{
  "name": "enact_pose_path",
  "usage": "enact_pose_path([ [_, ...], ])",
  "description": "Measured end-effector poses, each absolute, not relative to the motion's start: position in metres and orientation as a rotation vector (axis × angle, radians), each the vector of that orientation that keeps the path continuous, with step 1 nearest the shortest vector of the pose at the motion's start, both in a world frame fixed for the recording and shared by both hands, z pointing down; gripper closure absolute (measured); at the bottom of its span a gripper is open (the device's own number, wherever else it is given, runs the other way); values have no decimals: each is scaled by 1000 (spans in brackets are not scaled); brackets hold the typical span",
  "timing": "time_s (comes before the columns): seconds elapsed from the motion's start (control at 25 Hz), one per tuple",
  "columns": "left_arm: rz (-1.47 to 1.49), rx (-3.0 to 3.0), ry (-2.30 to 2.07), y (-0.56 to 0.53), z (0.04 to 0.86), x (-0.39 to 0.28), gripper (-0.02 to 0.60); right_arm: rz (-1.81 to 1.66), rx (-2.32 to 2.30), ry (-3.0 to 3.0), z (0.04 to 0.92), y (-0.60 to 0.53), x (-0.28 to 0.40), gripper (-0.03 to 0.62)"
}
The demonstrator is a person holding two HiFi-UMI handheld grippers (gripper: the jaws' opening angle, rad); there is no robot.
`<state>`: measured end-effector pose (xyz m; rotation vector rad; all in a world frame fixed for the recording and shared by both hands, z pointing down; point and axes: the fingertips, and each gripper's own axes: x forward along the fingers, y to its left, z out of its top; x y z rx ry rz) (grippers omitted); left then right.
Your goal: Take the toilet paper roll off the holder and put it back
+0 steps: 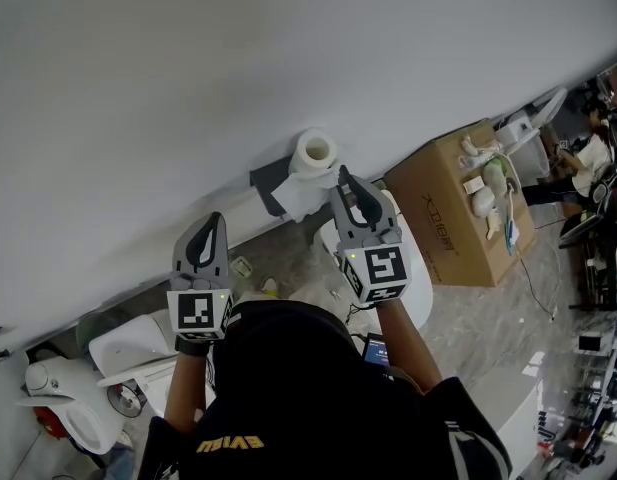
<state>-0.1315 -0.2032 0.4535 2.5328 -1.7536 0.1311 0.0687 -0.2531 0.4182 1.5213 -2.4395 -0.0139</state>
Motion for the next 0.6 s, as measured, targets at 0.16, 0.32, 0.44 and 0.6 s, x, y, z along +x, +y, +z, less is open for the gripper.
enact_pose_path([
  [0.16, 135, 2532, -1749, -202, 456, -132, 569, 2, 1544, -2443, 416, -251, 72, 575],
  [0.32, 128, 2534, -1750, -203, 455, -132, 569, 19, 1537, -2444, 418, -250, 73, 597],
  [0.44, 125, 2539, -1746, -203, 454, -132, 569, 25, 1525, -2453, 417, -248, 70, 599],
  [0.6, 121, 2540, -1740, -204, 454, -131, 569, 25, 1519, -2451, 417, -248, 69, 599],
])
